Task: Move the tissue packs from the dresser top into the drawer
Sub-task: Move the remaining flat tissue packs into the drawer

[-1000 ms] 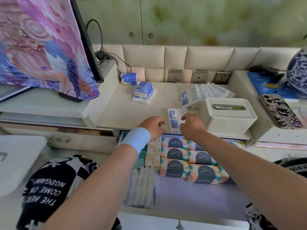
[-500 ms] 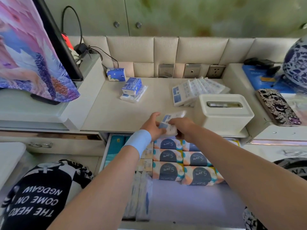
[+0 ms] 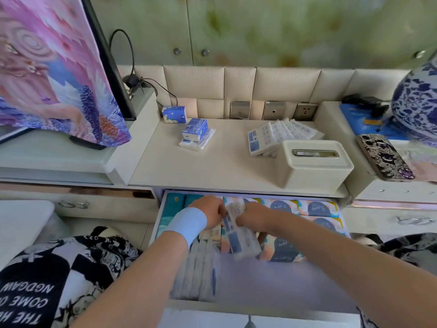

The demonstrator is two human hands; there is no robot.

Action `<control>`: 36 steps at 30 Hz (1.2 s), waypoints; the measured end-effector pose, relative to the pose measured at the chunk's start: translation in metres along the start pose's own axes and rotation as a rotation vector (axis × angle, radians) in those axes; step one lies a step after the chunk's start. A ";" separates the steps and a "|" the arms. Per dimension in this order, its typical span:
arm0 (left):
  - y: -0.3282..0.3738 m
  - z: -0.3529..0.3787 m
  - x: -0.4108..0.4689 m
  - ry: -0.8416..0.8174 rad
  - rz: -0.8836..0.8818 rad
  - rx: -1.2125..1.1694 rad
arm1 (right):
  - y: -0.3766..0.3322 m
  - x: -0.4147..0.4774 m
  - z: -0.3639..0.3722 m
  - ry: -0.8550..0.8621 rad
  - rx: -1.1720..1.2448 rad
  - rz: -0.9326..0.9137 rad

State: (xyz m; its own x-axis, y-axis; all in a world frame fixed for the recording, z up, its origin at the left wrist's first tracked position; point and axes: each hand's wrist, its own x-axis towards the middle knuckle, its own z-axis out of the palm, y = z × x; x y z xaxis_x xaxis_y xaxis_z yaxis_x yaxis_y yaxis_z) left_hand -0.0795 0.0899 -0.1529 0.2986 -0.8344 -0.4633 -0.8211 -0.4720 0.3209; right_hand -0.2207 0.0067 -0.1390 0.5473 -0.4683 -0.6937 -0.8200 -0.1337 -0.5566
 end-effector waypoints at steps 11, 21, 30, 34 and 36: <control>-0.030 0.053 -0.039 -0.189 0.083 0.438 | 0.029 -0.008 0.074 -0.046 -0.642 0.033; -0.042 0.061 -0.053 -0.011 0.136 0.314 | 0.021 0.000 0.105 -0.243 0.304 0.163; -0.034 0.072 -0.054 -0.025 0.179 0.410 | 0.020 0.007 0.092 -0.312 0.077 0.131; -0.031 0.072 -0.051 -0.027 0.171 0.426 | 0.020 0.002 0.092 -0.270 0.134 0.148; -0.030 0.071 -0.051 -0.043 0.163 0.429 | 0.022 -0.004 0.095 -0.333 0.156 0.110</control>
State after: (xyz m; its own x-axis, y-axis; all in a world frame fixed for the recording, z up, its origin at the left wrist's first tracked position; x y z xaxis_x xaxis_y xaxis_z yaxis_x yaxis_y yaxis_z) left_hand -0.1051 0.1669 -0.1971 0.1356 -0.8712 -0.4718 -0.9856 -0.1673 0.0257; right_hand -0.2249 0.0886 -0.1921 0.5033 -0.1591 -0.8493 -0.8553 0.0481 -0.5159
